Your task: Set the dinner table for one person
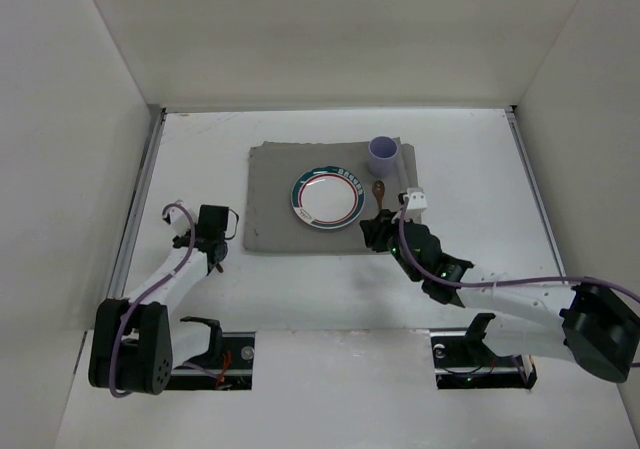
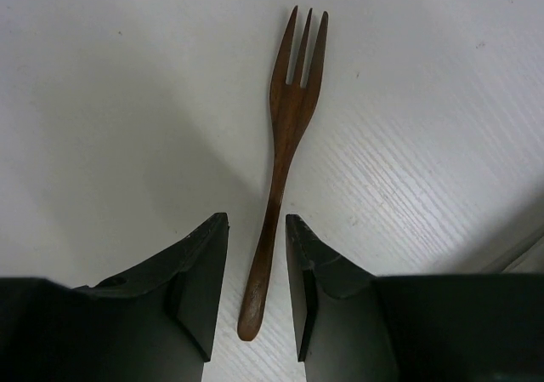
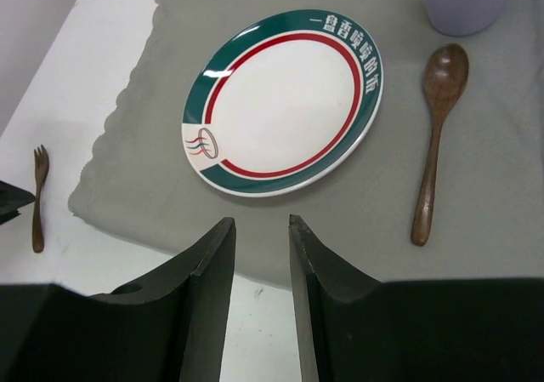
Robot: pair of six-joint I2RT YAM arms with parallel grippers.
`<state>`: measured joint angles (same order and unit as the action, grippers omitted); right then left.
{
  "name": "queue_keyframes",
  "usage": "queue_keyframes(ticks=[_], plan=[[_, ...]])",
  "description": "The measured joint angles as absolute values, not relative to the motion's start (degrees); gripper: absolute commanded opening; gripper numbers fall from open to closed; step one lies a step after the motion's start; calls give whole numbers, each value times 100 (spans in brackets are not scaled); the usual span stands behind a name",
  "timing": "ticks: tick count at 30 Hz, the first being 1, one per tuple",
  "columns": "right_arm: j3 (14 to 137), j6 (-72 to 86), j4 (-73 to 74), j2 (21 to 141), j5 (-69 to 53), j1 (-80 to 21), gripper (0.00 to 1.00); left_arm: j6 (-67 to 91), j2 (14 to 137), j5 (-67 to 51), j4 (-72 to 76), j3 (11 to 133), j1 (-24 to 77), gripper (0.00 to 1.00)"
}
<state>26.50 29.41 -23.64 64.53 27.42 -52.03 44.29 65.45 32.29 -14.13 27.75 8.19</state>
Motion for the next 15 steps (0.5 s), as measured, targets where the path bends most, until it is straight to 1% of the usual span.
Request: queue_keyframes(ticks=[3,11,13,15], plan=[[2650,2965,-2368,6499,2685,-5188,38,4427,6622,3168,-1304,2775,794,30],[2650,2985,-2362,6722,2565,-5181,38,4372,7074,3074,-1037,2775,692,25],[2650,2985,-2370,6720,2552,-5181,38,4355,7098,3059,-958,2775,663,22],[2650,2985,-2366,6720,2543,-5177,38,4338,7129,3063,-895,2775,661,13]])
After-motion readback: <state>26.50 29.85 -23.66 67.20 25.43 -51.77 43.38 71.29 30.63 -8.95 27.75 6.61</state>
